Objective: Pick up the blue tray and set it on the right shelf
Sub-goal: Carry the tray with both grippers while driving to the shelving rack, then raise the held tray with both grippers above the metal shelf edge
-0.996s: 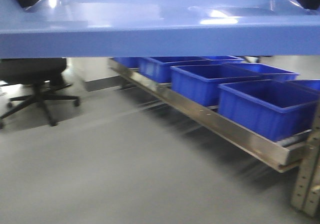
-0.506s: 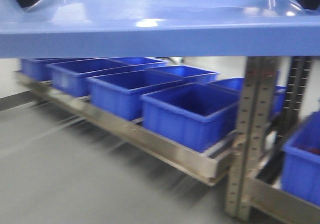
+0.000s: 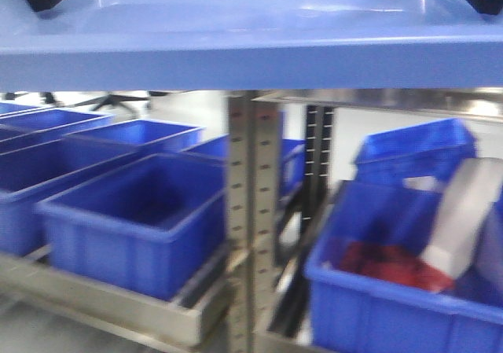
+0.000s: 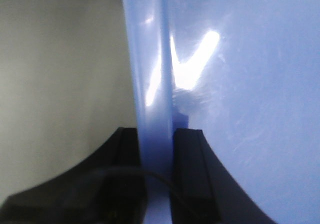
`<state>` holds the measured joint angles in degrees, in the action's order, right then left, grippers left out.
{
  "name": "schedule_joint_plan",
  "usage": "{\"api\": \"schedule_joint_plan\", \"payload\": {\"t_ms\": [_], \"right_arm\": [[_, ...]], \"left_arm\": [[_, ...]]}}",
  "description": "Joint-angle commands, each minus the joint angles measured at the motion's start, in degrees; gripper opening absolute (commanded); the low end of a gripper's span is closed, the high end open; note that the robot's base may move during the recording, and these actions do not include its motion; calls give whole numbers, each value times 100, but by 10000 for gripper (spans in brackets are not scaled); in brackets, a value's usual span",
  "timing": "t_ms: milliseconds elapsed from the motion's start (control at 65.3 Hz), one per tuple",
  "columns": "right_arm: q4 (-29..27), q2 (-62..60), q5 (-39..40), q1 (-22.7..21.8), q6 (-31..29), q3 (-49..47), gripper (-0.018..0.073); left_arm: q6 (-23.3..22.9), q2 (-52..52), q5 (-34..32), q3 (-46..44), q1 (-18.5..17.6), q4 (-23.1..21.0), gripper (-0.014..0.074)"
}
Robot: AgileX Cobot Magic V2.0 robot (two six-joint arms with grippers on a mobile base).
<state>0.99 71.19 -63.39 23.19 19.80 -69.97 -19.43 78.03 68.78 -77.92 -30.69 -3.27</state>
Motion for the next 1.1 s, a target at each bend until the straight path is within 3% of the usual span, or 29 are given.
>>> {"api": "schedule_joint_plan", "payload": {"t_ms": [0, 1088], "right_arm": [[535, -176, 97, -38, -144, -147, 56], [535, -176, 97, -38, -144, -147, 56]], "left_arm": [[170, -193, 495, -134, -26, 409, -48], [170, -193, 495, -134, -26, 409, -49]]}}
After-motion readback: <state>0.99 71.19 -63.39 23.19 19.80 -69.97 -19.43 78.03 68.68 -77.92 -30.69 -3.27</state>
